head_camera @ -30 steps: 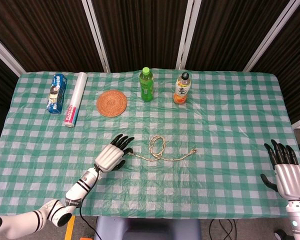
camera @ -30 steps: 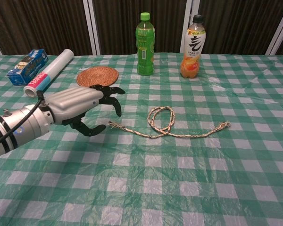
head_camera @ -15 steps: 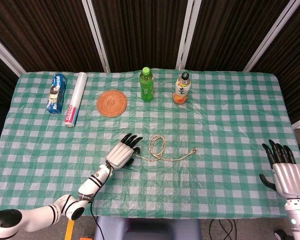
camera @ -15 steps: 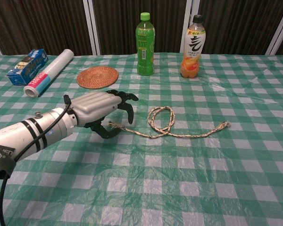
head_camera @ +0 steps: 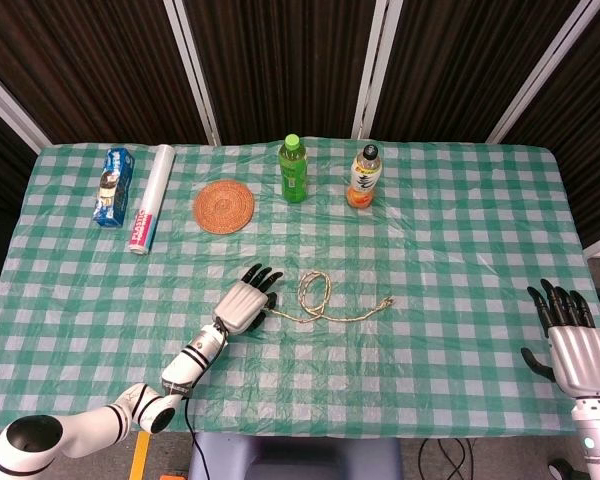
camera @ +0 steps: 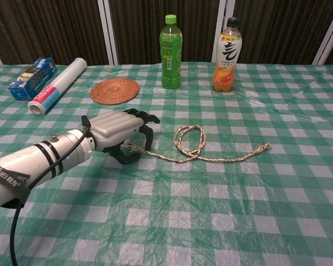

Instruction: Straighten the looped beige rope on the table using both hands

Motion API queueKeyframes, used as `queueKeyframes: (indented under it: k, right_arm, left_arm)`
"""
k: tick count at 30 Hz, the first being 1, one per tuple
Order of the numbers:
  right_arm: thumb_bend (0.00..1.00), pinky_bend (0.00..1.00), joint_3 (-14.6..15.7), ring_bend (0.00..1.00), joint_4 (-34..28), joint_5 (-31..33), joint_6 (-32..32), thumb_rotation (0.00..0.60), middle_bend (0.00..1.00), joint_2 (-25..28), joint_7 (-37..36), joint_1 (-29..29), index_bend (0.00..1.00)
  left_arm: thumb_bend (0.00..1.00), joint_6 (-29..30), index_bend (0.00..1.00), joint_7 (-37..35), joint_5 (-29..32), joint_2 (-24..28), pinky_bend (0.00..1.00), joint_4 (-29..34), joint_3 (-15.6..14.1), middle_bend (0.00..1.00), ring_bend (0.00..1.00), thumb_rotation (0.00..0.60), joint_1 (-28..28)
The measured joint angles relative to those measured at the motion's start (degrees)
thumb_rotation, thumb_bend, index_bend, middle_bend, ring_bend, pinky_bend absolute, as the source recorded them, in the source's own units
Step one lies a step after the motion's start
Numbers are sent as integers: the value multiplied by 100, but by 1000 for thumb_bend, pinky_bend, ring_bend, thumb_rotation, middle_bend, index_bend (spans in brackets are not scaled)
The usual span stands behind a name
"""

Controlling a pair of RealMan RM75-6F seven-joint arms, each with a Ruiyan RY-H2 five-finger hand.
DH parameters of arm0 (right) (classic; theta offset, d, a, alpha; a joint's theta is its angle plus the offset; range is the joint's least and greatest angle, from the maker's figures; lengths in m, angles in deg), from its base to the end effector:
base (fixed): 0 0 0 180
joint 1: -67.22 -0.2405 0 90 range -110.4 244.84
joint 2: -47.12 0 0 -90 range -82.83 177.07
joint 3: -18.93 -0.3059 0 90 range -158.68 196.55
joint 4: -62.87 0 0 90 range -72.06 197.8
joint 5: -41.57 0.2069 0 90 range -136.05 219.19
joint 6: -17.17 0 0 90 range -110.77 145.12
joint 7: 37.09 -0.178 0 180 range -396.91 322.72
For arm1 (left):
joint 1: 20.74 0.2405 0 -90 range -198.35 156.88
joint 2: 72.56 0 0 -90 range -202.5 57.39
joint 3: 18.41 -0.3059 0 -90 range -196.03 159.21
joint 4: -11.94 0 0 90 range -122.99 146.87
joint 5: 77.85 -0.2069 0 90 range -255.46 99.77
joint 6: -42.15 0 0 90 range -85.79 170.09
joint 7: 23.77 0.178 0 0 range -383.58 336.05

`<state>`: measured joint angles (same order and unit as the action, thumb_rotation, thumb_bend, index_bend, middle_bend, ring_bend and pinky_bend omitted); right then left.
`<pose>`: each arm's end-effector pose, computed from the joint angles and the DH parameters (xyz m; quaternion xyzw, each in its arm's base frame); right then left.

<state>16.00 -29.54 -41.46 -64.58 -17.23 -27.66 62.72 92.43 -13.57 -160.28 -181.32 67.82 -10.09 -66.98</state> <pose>-0.3673 -0.2160 0.1761 0.6188 -0.3696 0.3146 0.6177 -0.1524 0.4067 -0.1412 -0.8133 -0.2803 -0.3603 0.3607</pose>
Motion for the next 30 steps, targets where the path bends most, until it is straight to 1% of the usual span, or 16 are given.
queueKeyframes:
  k: [6,13,20,25,26,27,30]
  right_arm:
    - [351,0,5,0,36,-8,20,600,0,-42,29,-17,0]
    - [351,0,4,0,37,11,31,600,0,-66,90,-24,0]
    - [351,0,8,0,51,19,49,600,0,-117,174,-39,0]
    - [352,0,-2,0,177,-43,112,600,0,-240,193,-126,0]
    - [352,0,-8,0,241,-92,134,600,0,-296,173,-166,12]
    - [351,0,-14,0,298,-138,157,600,0,-351,141,-208,46]
    - [352,0,-45,0,523,-347,265,600,0,-561,39,-423,206]
  left_arm:
    - [442,18,534,-113,24,-62,48,-164,-27,88,0,600,-38]
    - [439,91,576,-224,7,-73,49,-279,-88,93,0,600,-53]
    - [440,315,618,-288,-82,7,50,-181,-152,104,0,600,-7]
    - [441,525,635,-291,-185,173,52,44,-251,108,0,600,83]
    - [441,556,635,-281,-202,210,51,92,-272,108,0,600,104]
    - [441,585,636,-270,-216,248,51,145,-293,108,0,600,127]
    - [441,670,638,-215,-238,386,51,338,-352,108,0,600,210]
